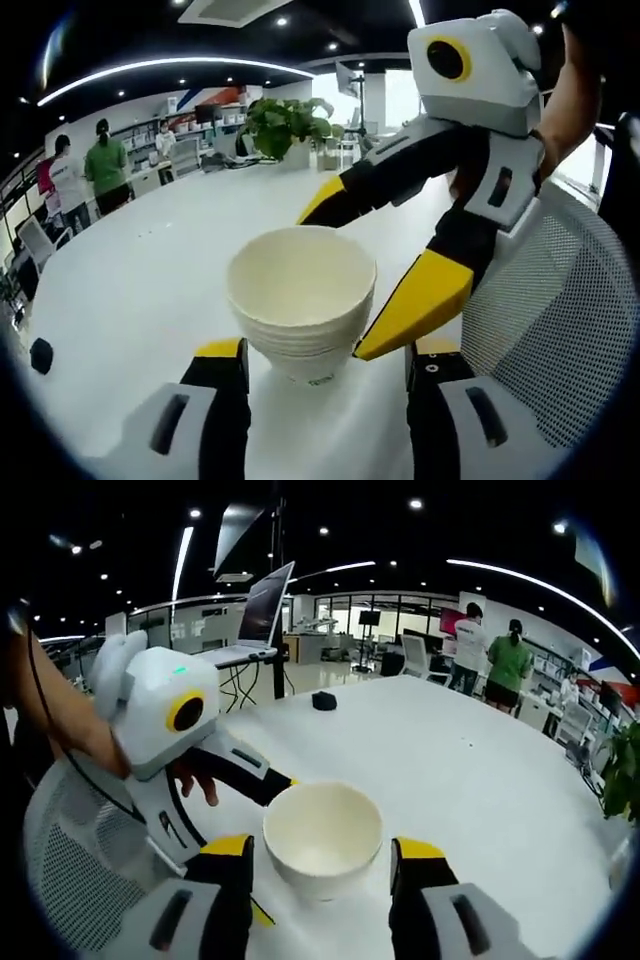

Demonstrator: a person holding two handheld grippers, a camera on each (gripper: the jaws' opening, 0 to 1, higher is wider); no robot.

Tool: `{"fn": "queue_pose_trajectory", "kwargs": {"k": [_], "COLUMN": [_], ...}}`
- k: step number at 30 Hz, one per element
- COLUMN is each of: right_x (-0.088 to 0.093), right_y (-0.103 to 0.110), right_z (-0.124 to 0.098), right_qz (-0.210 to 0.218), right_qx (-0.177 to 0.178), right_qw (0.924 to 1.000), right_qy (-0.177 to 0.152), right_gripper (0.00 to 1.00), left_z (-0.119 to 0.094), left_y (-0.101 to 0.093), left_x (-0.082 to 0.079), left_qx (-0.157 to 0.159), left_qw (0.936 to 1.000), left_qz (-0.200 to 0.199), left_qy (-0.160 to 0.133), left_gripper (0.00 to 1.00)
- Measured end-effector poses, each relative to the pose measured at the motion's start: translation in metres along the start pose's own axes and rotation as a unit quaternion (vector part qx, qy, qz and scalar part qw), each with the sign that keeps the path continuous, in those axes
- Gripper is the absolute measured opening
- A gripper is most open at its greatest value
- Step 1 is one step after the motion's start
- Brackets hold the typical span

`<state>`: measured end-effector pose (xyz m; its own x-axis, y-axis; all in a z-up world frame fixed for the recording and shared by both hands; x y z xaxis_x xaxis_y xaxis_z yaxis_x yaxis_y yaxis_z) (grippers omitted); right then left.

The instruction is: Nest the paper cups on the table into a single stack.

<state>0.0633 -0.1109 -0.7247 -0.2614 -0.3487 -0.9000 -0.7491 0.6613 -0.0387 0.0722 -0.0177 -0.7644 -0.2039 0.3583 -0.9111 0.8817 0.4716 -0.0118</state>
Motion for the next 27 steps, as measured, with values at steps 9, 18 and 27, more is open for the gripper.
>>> {"fn": "queue_pose_trajectory", "kwargs": {"k": [9,18,27], "right_x": [0.002,-0.001,-0.012], "right_y": [0.0,-0.004,-0.013], "right_z": [0.009,0.01,0.016], "right_qz": [0.013,0.013,0.012], "right_qx": [0.001,-0.001,-0.001], "right_qw": [0.9998,0.9998,0.9999], "right_qy": [0.014,0.017,0.009], "right_gripper": [0.47,0.46,0.46], "left_z": [0.007,0.008,0.01], "left_y": [0.006,0.014,0.028], "left_x": [0.001,-0.004,-0.012], "left_qx": [0.002,-0.011,-0.017], "left_qw": [0.9999,0.9999,0.9998], "left_qz": [-0.011,0.0,0.007], "left_qy": [0.001,0.006,0.002], "left_gripper": [0.48,0.4,0.4]}}
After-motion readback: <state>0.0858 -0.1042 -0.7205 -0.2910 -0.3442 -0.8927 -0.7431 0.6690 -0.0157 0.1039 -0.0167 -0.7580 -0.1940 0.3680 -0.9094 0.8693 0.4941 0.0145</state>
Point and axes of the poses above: the point that each gripper's makers call its tool centre point, and the gripper's own axes: z roughly forward along the fingers, y roughly to its left, x roughly out of its underside, the point moved 7 cm from there along -z, roughly backward along the fingers, and after that the axes turned 6 degrees about -y, right-handed, at the moved point
